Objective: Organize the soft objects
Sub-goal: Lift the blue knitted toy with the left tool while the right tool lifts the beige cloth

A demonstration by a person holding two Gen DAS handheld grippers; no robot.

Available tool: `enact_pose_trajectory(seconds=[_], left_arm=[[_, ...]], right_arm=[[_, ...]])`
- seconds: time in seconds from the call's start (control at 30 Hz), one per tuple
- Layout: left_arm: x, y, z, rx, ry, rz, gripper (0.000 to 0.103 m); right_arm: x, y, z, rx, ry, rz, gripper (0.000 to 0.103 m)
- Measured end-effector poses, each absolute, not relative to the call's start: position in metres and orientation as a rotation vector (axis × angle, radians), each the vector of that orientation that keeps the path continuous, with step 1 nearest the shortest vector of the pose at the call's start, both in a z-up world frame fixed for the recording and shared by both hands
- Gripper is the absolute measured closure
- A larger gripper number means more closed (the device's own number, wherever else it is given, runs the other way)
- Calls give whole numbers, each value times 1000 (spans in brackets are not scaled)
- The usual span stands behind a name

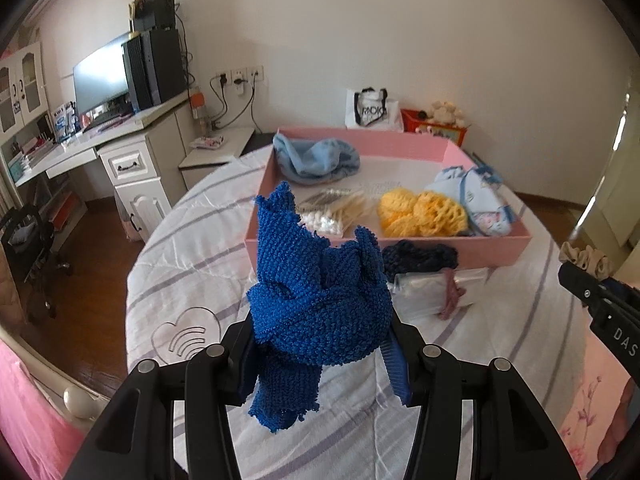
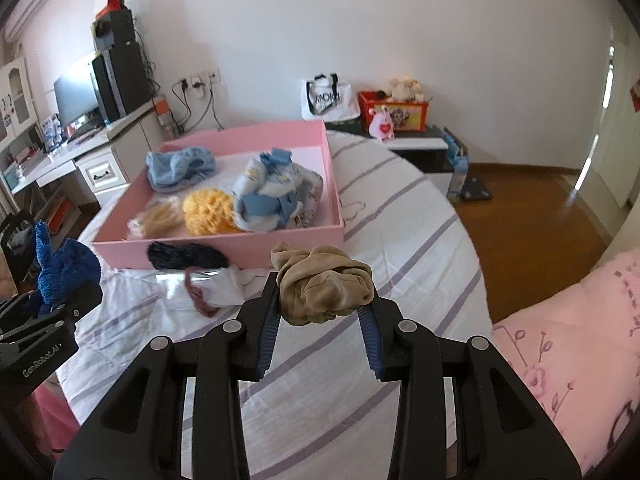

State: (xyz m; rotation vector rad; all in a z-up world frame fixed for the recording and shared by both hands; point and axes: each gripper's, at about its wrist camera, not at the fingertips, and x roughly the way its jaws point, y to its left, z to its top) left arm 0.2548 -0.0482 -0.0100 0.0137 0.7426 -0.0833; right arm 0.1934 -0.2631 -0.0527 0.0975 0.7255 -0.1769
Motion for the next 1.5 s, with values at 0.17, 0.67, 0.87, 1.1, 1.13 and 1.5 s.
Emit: enact_pose_trajectory(seconds=[0.17, 0.67, 0.87, 1.1, 1.13, 1.5], left_arm=[[228, -46, 7, 12, 690, -88, 54], [133, -40, 56, 16, 493, -100, 54], [88, -39, 71, 22, 405, -100, 53], [35, -37, 77, 30, 324, -112, 52], [28, -36, 78, 32, 313, -112, 52], [-28, -21, 58, 18, 267, -107, 52]], right_arm=[[176, -256, -34, 91, 677, -154, 69], [118, -228, 20, 38, 501, -106, 69], [96, -219, 39, 11, 428, -89, 69], [73, -209, 55, -15, 342, -91, 69], [70, -208, 57, -17, 332, -91, 69], [48, -204, 63, -42, 275, -85, 69]])
